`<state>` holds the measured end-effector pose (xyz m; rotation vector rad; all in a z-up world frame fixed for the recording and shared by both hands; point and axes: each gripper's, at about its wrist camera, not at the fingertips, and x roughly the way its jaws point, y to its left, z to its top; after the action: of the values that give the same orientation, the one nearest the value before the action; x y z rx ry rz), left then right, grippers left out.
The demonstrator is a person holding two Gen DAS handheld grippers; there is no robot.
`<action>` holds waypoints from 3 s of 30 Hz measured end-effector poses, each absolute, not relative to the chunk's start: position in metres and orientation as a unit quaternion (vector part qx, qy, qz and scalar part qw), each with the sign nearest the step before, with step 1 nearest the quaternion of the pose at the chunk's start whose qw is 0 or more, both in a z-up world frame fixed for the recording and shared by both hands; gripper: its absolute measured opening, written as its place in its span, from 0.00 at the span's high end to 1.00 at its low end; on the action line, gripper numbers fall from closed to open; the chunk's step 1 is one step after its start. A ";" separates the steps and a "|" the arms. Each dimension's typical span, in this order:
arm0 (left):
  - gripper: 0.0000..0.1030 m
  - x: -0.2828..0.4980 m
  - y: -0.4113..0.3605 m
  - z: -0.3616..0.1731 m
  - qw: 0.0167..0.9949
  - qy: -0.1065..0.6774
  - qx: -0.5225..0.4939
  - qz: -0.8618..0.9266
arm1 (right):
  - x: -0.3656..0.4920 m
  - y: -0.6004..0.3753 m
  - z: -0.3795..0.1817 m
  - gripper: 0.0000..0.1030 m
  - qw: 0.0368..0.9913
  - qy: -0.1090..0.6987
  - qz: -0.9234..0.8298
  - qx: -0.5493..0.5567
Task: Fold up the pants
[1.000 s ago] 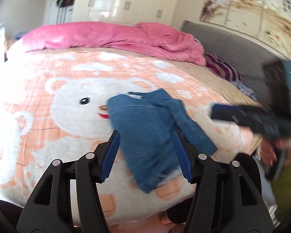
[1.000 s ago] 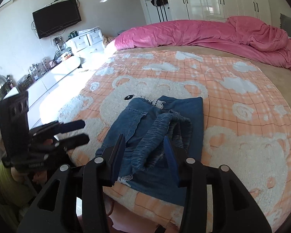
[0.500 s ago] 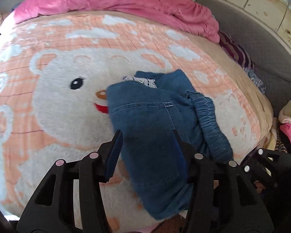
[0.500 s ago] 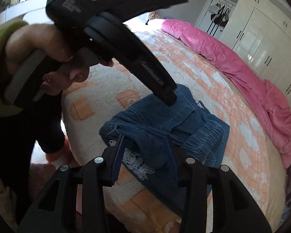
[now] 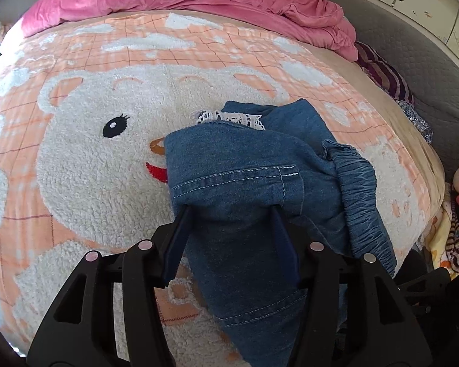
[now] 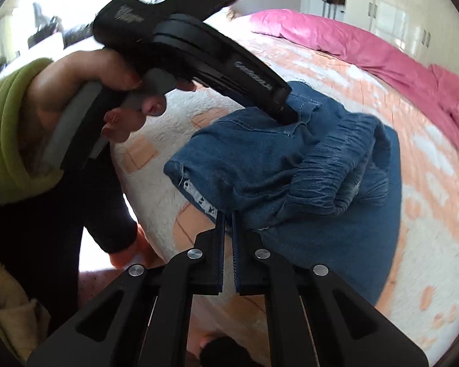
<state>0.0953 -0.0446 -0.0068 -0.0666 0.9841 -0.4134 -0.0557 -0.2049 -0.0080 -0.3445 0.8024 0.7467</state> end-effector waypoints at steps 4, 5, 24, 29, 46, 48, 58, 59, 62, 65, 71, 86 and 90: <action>0.55 0.092 -0.045 -0.005 0.865 0.461 -0.031 -0.195 | -0.054 -0.209 -0.007 0.96 0.842 0.389 0.351 -0.133; 0.55 0.091 -0.045 -0.004 0.866 0.459 -0.029 -0.194 | -0.053 -0.212 -0.005 0.95 0.842 0.391 0.350 -0.129; 0.52 0.069 -0.044 0.011 0.872 0.440 -0.028 -0.213 | -0.070 -0.242 0.054 0.46 0.874 0.360 0.320 -0.061; 0.36 0.061 -0.041 0.016 0.874 0.437 -0.032 -0.211 | -0.071 -0.253 0.057 0.36 0.888 0.354 0.290 -0.041; 0.09 0.048 -0.029 0.028 0.885 0.426 -0.024 -0.188 | -0.051 -0.298 0.076 0.26 0.933 0.320 0.165 0.009; 0.09 0.049 -0.028 0.028 0.885 0.425 -0.027 -0.189 | -0.049 -0.300 0.077 0.14 0.936 0.318 0.149 0.008; 0.09 0.051 -0.026 0.026 0.886 0.428 -0.022 -0.176 | -0.017 -0.312 0.067 0.13 0.937 0.335 0.098 0.006; 0.09 0.052 -0.026 0.025 0.886 0.429 -0.022 -0.173 | -0.013 -0.312 0.066 0.13 0.936 0.339 0.097 0.008; 0.09 0.055 -0.026 0.021 0.885 0.433 -0.023 -0.168 | -0.001 -0.314 0.059 0.13 0.931 0.352 0.095 0.013; 0.09 0.058 -0.026 0.018 0.886 0.434 -0.023 -0.163 | 0.011 -0.315 0.051 0.13 0.926 0.365 0.093 0.020; 0.09 0.062 -0.029 0.010 0.881 0.444 -0.023 -0.159 | 0.021 -0.318 0.037 0.13 0.920 0.378 0.094 0.031; 0.09 0.073 -0.035 -0.014 0.866 0.467 -0.071 -0.163 | 0.045 -0.320 0.005 0.25 0.889 0.431 0.142 0.065; 0.09 0.074 -0.043 -0.017 0.861 0.467 -0.089 -0.181 | 0.057 -0.318 -0.005 0.44 0.866 0.452 0.182 0.111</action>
<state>0.0738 -0.0430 -0.0170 -0.1870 0.9789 -0.3788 0.0568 -0.3183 -0.0053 0.2321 0.9472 0.3819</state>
